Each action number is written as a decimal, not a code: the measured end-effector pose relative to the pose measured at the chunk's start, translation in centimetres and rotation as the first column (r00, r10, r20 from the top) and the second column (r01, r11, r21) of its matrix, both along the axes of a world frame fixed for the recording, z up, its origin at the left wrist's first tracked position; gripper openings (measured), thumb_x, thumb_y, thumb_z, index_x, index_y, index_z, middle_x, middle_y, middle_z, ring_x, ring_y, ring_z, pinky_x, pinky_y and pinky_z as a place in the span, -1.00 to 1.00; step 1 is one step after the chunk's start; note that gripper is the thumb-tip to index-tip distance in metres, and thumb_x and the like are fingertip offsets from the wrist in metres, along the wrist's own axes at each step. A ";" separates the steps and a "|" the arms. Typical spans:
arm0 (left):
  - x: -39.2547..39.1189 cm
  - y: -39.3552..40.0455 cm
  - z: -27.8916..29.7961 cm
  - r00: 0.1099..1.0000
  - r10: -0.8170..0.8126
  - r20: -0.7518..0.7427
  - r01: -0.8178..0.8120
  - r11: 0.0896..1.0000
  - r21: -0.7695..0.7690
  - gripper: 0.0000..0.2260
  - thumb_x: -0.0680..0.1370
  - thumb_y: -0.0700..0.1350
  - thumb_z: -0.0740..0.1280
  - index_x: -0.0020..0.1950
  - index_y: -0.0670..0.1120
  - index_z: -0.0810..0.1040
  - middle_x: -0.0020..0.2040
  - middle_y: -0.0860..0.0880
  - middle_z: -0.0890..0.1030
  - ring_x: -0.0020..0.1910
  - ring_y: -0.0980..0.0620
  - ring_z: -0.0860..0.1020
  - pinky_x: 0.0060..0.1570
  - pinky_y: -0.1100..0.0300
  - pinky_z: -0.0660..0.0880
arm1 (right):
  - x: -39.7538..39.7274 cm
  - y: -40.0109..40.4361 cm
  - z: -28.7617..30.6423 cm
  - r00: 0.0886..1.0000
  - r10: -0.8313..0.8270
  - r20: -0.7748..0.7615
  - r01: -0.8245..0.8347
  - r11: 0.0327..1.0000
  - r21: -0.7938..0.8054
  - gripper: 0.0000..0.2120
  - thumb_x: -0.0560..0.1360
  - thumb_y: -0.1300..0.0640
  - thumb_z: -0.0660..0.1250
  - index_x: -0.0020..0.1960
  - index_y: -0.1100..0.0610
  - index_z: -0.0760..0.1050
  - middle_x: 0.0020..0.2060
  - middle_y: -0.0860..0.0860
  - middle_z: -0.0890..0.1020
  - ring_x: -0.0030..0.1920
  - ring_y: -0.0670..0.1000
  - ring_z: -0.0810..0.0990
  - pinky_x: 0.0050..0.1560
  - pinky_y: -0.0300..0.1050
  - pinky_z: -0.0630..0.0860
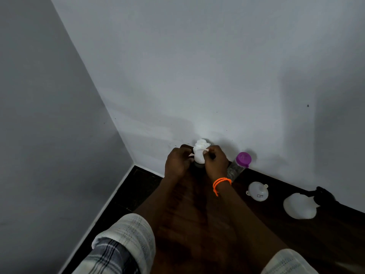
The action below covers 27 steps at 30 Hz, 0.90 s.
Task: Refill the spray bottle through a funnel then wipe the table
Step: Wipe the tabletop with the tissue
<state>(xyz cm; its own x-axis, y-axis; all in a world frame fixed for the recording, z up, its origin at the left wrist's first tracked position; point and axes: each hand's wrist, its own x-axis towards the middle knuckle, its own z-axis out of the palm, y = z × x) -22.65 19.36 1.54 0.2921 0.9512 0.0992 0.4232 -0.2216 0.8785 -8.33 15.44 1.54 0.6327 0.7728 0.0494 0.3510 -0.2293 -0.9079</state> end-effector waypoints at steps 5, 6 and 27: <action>0.4 0.5 -0.8 0.995 -0.091 0.048 0.100 0.963 -0.250 -0.79 0.48 -0.04 0.54 0.11 0.02 0.69 0.08 0.13 0.69 0.09 0.14 0.64 0.07 0.37 0.47 | 0.2 0.2 1.8 0.963 -0.053 -0.265 0.071 0.996 0.061 -0.88 0.53 0.22 0.41 -0.09 0.01 0.54 -0.15 0.07 0.68 -0.07 0.17 0.69 -0.02 0.01 0.64; 0.3 0.5 -1.0 0.995 -0.095 0.037 0.101 0.954 -0.283 -0.80 0.50 -0.03 0.53 0.11 0.02 0.69 0.07 0.12 0.69 0.09 0.16 0.63 0.05 0.42 0.45 | 0.2 0.1 1.8 0.936 -0.067 -0.344 0.097 0.993 0.073 -0.85 0.54 0.21 0.41 -0.10 -0.02 0.52 -0.16 0.11 0.68 -0.12 0.19 0.70 -0.03 0.12 0.66; -5.7 -4.4 -7.1 0.896 0.406 0.181 -0.078 0.544 -0.836 -0.86 0.51 -0.35 0.47 0.02 -0.17 0.64 0.10 -0.24 0.66 -0.02 -0.15 0.67 -0.23 0.13 0.66 | -4.0 -7.3 -6.0 0.323 -0.365 -0.873 0.143 0.931 -0.336 -0.70 0.58 0.43 0.30 0.27 0.24 0.45 -0.10 0.18 0.66 -0.16 0.08 0.68 -0.26 -0.05 0.65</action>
